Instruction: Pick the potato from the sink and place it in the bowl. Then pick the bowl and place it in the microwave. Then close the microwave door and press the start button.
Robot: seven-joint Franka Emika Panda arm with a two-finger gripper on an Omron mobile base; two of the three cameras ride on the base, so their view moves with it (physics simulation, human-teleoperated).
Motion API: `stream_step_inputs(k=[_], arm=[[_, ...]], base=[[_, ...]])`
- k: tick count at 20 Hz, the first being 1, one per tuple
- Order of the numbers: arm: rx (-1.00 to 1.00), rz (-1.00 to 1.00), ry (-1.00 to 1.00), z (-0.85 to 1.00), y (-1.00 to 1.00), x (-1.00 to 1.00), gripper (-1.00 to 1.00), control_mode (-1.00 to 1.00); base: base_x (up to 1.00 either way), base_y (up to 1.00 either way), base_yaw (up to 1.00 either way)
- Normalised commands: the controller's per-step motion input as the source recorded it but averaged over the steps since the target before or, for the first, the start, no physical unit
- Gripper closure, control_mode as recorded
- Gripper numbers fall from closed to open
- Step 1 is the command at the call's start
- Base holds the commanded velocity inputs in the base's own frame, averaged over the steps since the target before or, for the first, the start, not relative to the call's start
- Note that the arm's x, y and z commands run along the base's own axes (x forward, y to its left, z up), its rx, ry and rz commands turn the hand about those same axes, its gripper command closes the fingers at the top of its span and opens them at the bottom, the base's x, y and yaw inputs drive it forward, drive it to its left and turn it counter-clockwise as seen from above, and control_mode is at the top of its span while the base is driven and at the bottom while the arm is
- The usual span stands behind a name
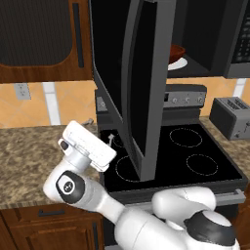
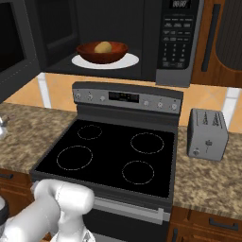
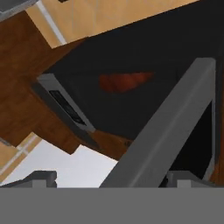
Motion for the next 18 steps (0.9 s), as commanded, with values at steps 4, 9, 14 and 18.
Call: stream_step_inputs(k=[4, 9, 14, 18], arm=[[0.05, -0.09, -0.12, 0.60, 0.11, -0.09, -1.00, -1.00], [0.09, -0.08, -0.10, 0.52, -0.05, -0.22, -1.00, -1.00], [0.13, -0.08, -0.07, 0.40, -0.37, -0.35, -1.00, -1.00], [0.14, -0.03, -0.09, 0.33, -0.57, -0.45, -1.00, -1.00]], base=[[0.00, 0.00, 0.00], [0.00, 0.00, 0.00], [0.00, 0.00, 0.00], [0.00, 0.00, 0.00]])
